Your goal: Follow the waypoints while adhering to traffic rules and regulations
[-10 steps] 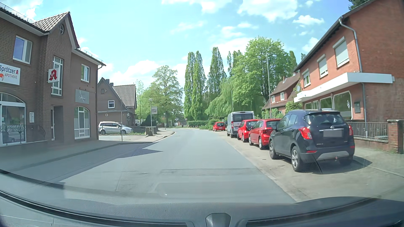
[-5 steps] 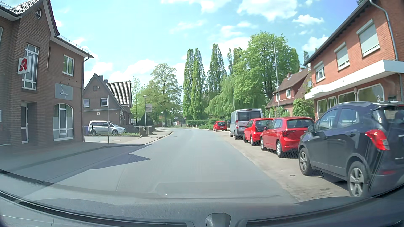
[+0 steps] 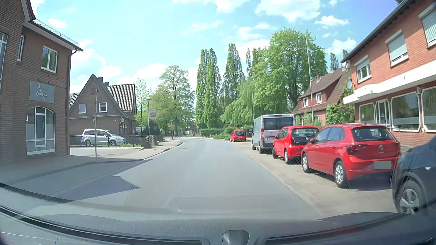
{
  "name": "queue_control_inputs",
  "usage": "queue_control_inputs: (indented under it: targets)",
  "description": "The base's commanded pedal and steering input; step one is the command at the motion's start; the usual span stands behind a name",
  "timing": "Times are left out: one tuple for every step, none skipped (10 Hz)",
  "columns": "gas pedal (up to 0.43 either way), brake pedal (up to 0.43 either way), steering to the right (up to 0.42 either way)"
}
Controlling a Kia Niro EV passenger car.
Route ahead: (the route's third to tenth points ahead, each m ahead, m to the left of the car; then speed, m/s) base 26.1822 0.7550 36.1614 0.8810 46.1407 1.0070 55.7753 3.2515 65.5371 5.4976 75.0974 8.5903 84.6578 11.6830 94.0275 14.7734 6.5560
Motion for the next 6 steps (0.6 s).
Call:
queue_control_inputs:
  targets:
    - [0.079, 0.0, 0.001]
    - [0.079, 0.0, 0.002]
    - [0.079, 0.0, 0.002]
    - [0.079, 0.0, 0.002]
    - [0.079, 0.0, 0.001]
    - [0.079, 0.0, 0.001]
